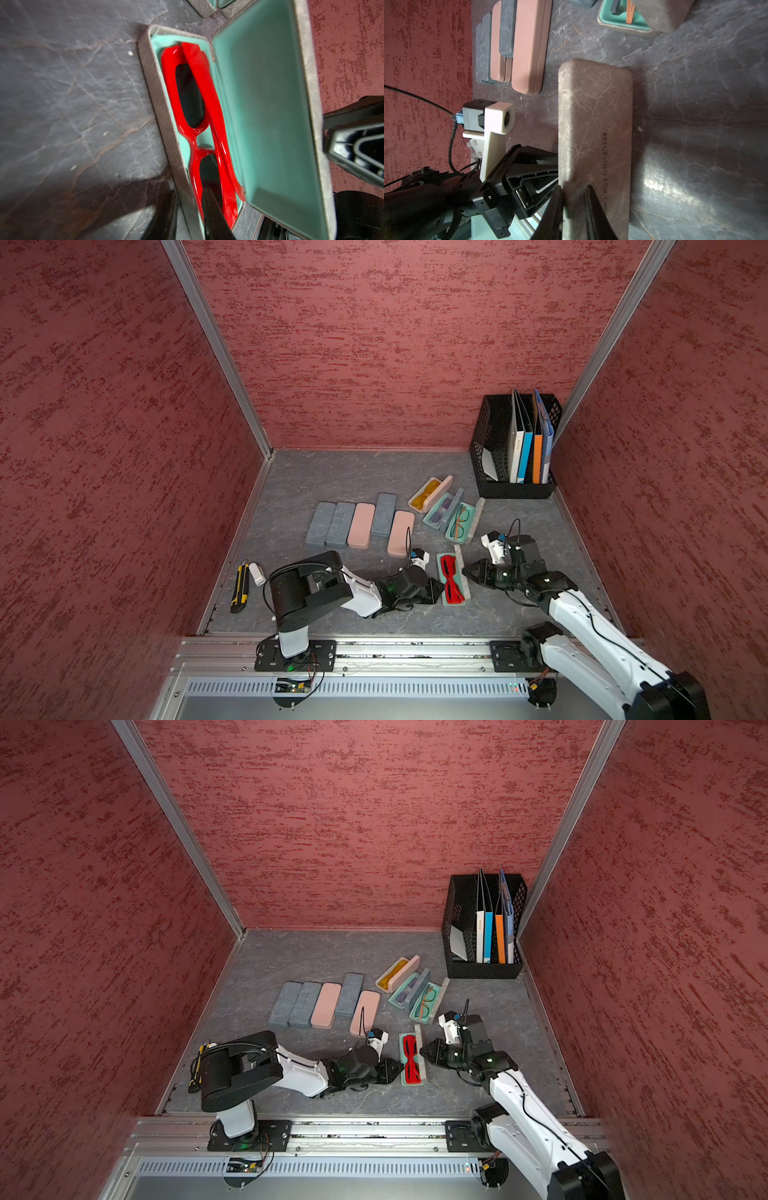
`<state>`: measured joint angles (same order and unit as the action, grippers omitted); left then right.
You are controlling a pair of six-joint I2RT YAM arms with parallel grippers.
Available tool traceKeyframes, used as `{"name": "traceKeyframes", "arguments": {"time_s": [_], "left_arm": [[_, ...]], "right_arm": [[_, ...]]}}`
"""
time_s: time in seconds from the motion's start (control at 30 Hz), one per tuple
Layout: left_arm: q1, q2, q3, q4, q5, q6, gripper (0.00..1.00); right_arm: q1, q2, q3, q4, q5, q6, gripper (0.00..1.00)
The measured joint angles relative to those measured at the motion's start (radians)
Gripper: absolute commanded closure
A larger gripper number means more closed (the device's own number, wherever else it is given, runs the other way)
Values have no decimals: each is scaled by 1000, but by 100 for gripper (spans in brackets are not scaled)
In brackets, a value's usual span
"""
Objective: Close the glasses case
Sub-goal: Close the glasses case at the center of the board.
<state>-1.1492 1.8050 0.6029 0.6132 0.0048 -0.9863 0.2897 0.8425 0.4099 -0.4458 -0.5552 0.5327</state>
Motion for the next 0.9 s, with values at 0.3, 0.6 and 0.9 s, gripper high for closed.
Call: {"name": "traceKeyframes", "arguments": {"time_s": [0.3, 0.6, 0.9], "left_arm": [[0, 10, 14, -3, 11, 8, 76], [1, 10, 14, -4, 14, 12, 76], [3, 17, 17, 3, 17, 14, 76]], "right_arm": [[3, 14, -1, 12, -11, -3, 81], [53, 62, 3, 45, -2, -15, 81], [109, 116, 21, 73, 27, -26, 81]]}}
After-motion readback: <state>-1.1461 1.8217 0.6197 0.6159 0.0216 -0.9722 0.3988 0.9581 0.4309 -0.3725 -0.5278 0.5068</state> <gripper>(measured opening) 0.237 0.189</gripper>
